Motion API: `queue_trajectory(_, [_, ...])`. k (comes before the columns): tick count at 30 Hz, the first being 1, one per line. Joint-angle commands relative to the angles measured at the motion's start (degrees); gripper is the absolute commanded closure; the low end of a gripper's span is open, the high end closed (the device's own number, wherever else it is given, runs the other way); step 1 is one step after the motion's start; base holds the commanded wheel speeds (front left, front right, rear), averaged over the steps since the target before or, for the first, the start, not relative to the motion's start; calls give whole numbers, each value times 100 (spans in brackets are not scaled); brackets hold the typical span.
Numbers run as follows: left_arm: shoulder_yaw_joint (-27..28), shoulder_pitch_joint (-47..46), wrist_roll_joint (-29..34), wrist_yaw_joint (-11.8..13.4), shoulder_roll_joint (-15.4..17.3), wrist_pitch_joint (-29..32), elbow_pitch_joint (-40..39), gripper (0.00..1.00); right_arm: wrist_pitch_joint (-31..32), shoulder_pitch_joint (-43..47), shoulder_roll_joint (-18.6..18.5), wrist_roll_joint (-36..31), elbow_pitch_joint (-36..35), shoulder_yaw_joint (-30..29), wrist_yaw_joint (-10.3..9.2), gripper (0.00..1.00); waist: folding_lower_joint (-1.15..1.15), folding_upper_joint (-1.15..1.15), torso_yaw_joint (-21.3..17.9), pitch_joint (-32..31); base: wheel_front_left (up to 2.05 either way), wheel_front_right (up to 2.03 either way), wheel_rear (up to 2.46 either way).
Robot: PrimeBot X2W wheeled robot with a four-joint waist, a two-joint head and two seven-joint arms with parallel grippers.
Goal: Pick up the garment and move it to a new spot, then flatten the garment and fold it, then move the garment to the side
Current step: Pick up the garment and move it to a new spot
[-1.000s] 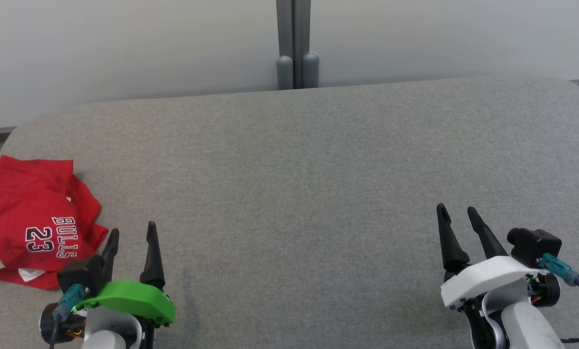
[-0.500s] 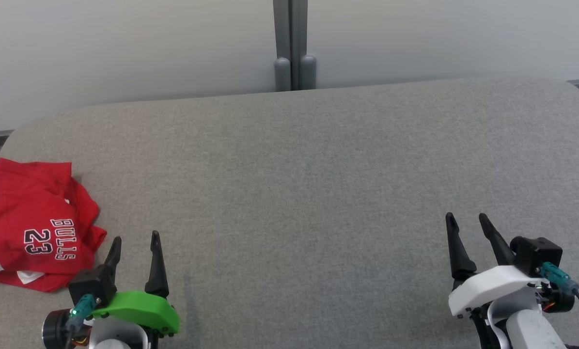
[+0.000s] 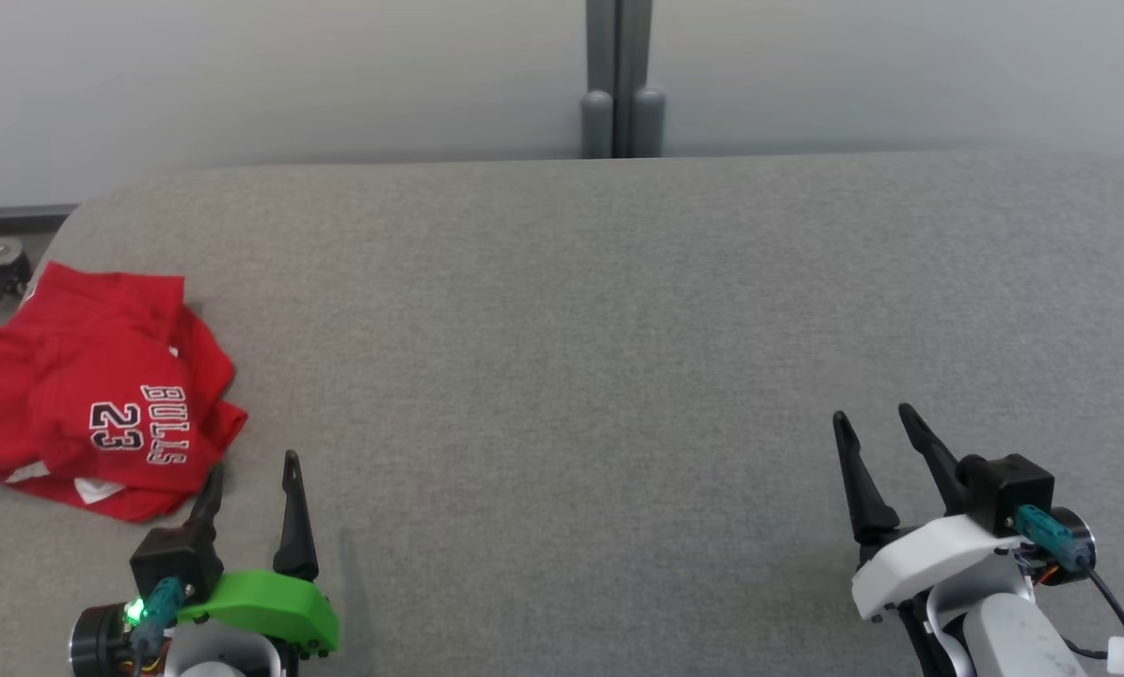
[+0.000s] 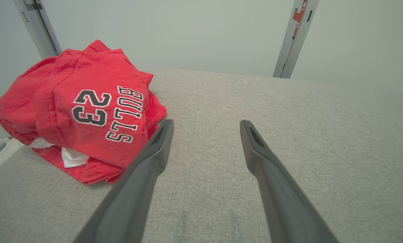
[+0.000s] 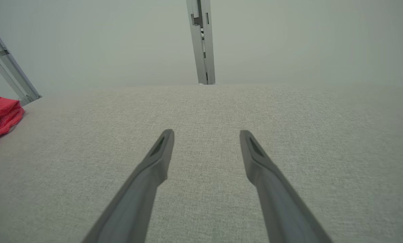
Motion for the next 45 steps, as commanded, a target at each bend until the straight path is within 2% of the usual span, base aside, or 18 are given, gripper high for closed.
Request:
queue_trajectory(1, [58,-28,126,-20,-9,-48,24,0,-65,-82,-27,-122,5,30,2,0,0,0,409,167,0,0,0])
queue_trajectory(12, [559,134,501,-206,-69,-162,342,0,-175,-213,-32,-423,246,438,1,0,0,0,1875,318,0,0,0])
queue_trajectory(17, [755,230,606,-240,-94,-197,417,0,-210,-262,-35,-564,329,521,1,0,0,0,2292,343,0,0,0])
queue_trajectory(24, [920,151,498,-351,-116,-191,476,0,-209,-304,-40,-563,371,515,1,0,0,0,2338,506,0,0,0])
queue_trajectory(33, [973,-847,81,-556,-84,-191,754,0,-209,-579,-40,-1129,264,282,1,0,0,0,2071,1269,0,0,0])
queue_trajectory(36, [769,-1413,-135,-570,89,-191,843,0,-209,-698,-37,-1282,200,187,1,0,0,0,1993,1588,0,0,0])
queue_trajectory(45, [-195,-2901,-1118,-569,1065,-191,1040,0,-208,-995,-39,-1519,134,142,1,0,0,0,1767,2298,0,0,0])
